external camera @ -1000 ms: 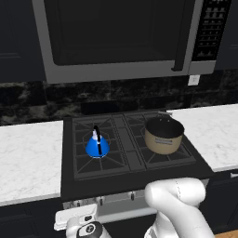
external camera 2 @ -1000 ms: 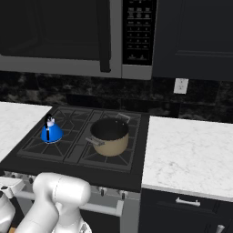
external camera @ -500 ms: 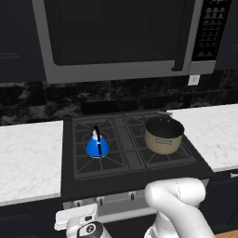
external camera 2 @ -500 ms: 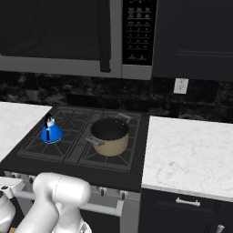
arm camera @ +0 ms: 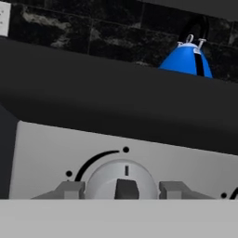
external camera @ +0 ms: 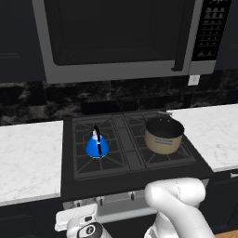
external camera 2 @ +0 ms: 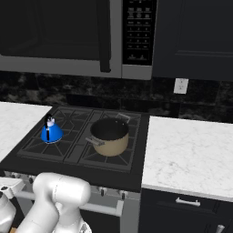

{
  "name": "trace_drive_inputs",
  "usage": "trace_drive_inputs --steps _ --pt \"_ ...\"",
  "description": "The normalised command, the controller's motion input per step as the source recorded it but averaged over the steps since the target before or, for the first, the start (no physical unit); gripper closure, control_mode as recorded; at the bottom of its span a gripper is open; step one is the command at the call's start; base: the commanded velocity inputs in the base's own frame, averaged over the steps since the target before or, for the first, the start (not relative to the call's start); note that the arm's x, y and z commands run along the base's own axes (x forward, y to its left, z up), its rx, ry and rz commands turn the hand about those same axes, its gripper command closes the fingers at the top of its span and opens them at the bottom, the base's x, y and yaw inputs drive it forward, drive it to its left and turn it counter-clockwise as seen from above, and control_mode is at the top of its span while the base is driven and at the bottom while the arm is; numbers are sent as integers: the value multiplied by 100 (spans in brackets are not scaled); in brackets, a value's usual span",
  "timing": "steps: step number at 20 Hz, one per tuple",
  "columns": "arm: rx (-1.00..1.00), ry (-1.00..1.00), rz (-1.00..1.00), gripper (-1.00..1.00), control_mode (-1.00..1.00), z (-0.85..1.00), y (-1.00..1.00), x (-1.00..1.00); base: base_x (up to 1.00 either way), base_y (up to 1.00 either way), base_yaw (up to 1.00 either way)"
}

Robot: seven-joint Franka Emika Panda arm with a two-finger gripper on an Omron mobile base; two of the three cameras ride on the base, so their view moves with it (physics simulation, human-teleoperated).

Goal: Pick the kettle from the counter and place it on a stove burner. Then turn the burner on.

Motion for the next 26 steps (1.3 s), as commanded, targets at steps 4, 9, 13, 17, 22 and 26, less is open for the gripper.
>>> trace_drive_inputs --steps 4,9,13,17,22,26 --pt "-16 0 0 100 -100 0 0 0 0 0 0" --pt "-16 0 0 100 -100 0 0 0 0 0 0" --pt "-14 0 0 100 -100 -1 0 0 0 0 0" --pt "-13 0 0 100 -100 -1 0 0 0 0 0" --pt "-14 0 0 100 -100 -3 -1 0 0 0 0" --pt "-15 0 0 100 -100 -6 -4 0 0 0 0"
